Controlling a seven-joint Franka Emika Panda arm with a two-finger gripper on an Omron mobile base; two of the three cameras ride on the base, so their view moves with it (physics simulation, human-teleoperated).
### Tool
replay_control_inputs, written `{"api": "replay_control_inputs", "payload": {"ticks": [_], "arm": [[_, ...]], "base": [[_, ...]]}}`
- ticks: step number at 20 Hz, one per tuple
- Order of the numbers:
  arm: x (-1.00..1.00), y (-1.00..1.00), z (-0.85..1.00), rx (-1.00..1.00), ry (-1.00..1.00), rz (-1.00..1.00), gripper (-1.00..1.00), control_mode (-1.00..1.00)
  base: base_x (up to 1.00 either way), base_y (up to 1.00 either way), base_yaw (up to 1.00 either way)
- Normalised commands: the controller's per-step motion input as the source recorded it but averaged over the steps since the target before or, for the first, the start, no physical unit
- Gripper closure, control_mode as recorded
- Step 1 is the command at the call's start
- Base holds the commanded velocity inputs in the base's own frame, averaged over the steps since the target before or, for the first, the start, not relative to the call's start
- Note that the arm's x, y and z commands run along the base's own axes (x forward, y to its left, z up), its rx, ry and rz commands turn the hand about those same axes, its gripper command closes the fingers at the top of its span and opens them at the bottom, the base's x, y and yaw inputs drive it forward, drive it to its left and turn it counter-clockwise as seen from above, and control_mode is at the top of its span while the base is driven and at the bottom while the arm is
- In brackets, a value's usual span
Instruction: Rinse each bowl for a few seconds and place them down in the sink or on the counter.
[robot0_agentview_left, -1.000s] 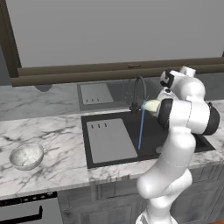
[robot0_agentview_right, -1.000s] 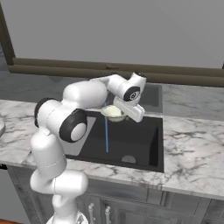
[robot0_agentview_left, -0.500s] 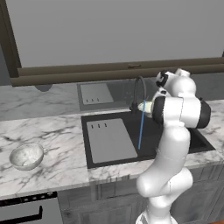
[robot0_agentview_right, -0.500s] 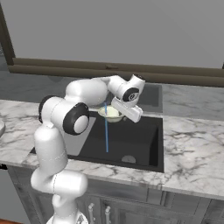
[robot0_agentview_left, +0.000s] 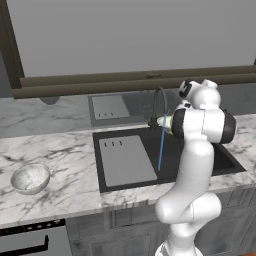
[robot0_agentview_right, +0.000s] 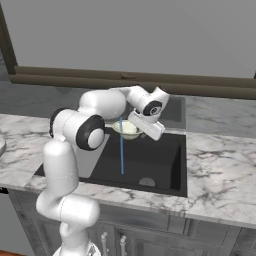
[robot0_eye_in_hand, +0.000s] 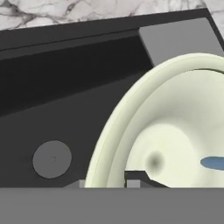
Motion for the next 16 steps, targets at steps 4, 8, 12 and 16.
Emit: {"api": "replay_control_inputs", "payload": {"ticks": [4, 8, 12, 16], "arm": [[0.0, 0.07, 0.06, 0.05, 0.0, 0.05, 1.0, -1.0], [-0.1, 0.15, 0.05, 0.02, 0.0, 0.06, 1.0, -1.0], [-0.14, 0.25, 0.02, 0.0, 0.0, 0.07, 1.0, -1.0], [-0.14, 0.35, 0.0, 0.0, 0.0, 0.07, 1.0, -1.0]], "base": [[0.0, 0.0, 0.0], [0.0, 0.0, 0.0], [0.0, 0.0, 0.0], [0.0, 0.0, 0.0]]}}
